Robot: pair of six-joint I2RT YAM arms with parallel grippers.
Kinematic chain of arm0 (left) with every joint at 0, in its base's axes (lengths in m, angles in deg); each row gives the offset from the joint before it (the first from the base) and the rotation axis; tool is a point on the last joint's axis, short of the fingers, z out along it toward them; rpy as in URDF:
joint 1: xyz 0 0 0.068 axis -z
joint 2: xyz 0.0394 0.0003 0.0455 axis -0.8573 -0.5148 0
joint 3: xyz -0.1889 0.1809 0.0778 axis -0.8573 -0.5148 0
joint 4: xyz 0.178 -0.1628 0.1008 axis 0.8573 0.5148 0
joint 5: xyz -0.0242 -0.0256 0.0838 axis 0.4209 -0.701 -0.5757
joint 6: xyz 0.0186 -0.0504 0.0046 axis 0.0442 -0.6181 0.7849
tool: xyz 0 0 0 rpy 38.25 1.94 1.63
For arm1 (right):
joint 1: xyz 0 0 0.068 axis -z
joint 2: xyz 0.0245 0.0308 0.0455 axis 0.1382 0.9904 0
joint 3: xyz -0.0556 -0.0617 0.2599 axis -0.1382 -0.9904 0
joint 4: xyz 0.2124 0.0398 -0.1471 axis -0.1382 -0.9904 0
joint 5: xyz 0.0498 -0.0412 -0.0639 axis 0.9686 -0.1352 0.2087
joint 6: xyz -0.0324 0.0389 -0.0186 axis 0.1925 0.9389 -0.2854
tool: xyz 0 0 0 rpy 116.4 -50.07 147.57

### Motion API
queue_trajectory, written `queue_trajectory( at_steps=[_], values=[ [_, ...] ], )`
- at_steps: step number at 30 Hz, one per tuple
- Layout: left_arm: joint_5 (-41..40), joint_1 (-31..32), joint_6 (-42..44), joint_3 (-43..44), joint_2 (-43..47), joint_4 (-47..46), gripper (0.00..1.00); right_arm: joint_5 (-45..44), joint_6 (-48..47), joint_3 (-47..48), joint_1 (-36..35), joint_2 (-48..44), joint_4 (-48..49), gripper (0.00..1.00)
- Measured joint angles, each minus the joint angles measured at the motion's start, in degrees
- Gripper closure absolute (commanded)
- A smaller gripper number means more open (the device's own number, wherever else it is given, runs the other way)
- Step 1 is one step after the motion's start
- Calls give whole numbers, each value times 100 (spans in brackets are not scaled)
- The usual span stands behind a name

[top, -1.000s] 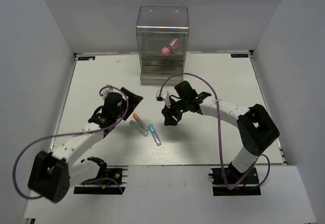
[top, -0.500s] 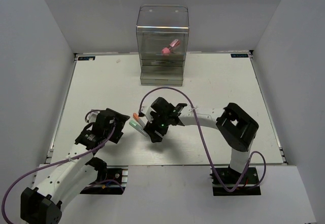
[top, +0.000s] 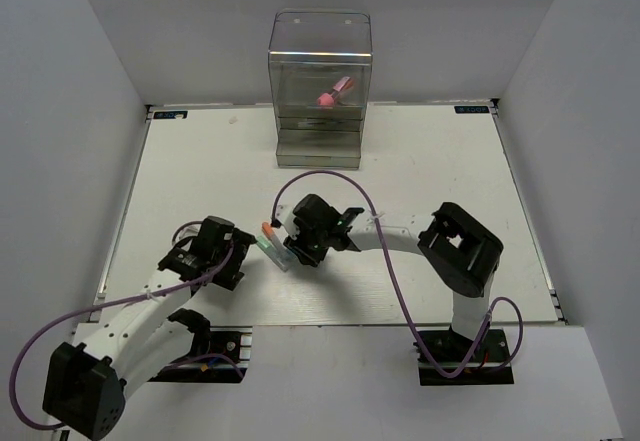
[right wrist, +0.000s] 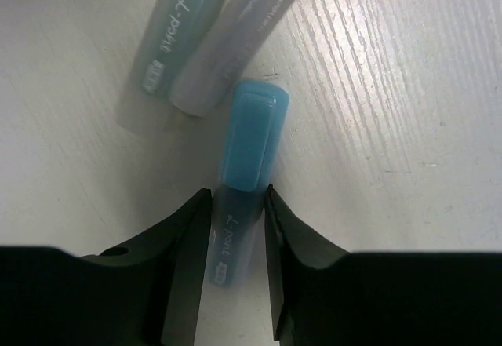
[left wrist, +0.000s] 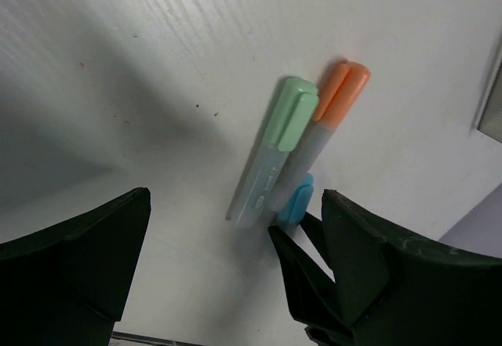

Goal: Sort the stationery into containers
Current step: Pick up the pen from the center of the board, then place the pen in the drawer.

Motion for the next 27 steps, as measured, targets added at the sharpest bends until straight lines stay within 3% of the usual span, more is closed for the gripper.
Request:
queue_trajectory(
  at_steps=[2,3,7,15,27],
  values=[
    [37,0,-31,4,-192,0,0,-24,-39,-55,9,-9,111,70],
    [63,0,-48,13,-286,2,0,-24,-57,-79,13,-22,151,80],
    [181,-2,-76,70,-684,-9,0,-68,-258,-190,59,-92,275,100],
    [334,-2,-103,249,-1287,-133,0,-507,-1292,37,848,-216,142,100],
    [439,-2,-70,367,-1458,-254,3,-400,-3305,2509,2142,229,247,100]
  ],
)
